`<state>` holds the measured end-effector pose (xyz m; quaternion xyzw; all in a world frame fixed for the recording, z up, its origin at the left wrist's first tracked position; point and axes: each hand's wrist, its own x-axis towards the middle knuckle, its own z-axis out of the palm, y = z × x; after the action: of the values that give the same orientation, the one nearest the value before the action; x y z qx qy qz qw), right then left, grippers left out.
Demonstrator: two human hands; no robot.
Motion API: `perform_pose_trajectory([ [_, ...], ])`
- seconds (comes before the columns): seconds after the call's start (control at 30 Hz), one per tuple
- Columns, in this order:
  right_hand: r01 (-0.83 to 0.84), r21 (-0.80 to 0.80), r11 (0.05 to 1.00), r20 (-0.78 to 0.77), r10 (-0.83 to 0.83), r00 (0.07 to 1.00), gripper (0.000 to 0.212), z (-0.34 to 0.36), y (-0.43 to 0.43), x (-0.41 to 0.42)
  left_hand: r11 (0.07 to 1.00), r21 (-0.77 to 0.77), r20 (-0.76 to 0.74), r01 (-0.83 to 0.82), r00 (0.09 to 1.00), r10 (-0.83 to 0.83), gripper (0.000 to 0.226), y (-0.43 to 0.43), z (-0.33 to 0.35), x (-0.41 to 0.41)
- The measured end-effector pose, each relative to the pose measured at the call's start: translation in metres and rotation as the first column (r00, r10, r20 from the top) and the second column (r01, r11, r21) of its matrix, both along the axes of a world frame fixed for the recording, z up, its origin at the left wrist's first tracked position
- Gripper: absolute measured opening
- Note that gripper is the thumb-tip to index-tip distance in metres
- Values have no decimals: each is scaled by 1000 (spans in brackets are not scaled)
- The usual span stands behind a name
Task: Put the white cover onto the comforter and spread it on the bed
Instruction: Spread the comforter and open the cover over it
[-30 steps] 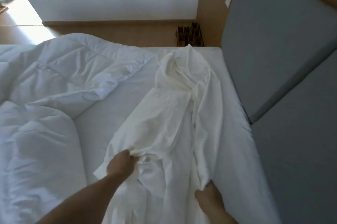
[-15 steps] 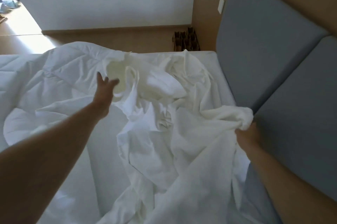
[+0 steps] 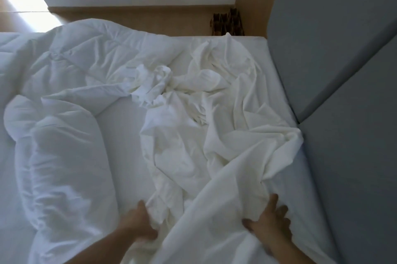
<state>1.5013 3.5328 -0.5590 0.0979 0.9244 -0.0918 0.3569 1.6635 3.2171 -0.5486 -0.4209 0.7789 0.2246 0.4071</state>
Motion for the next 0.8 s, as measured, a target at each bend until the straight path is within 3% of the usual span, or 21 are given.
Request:
perform_pose_trajectory([
  [0.07,10,8,1000,19,-10,1000,125,-3,11,5,996,-17,-21,89,996,-90,50,-2,1,-4],
  [0.13,-71,40,997,3,71,998,94,4,16,4,996,-68,-143,63,987,-73,18,-8,17,-23],
  [0.2,-164,70,984,-64,168,984,62,15,18,-3,985,-102,-415,-143,905,88,23,-21,45,-49],
  [0.27,-173,49,984,-177,179,968,41,29,23,-18,909,-83,-675,-408,694,249,31,-45,88,-77],
  [0.37,-10,-176,984,-426,-68,902,40,54,35,-55,806,-99,-871,-583,442,212,38,-78,155,-109],
  [0.43,59,-309,949,-500,-215,839,44,72,37,-77,811,-46,-895,-583,386,226,47,-82,173,-116],
  [0.53,116,-318,941,-440,-255,861,65,79,33,-82,868,203,-775,-453,467,425,108,-51,168,-103],
  [0.57,113,-301,947,-416,-237,878,76,79,29,-73,867,256,-726,-426,508,464,117,-38,160,-93],
  [0.63,21,-264,964,-445,-141,884,91,75,21,-43,861,308,-611,-405,609,505,110,-12,136,-70],
  [0.7,-183,-242,953,-551,21,834,90,68,12,-6,873,287,-480,-394,729,487,101,12,109,-50],
  [0.8,-572,-139,809,-688,337,643,90,47,-4,53,903,254,-353,-348,835,421,98,28,77,-17],
])
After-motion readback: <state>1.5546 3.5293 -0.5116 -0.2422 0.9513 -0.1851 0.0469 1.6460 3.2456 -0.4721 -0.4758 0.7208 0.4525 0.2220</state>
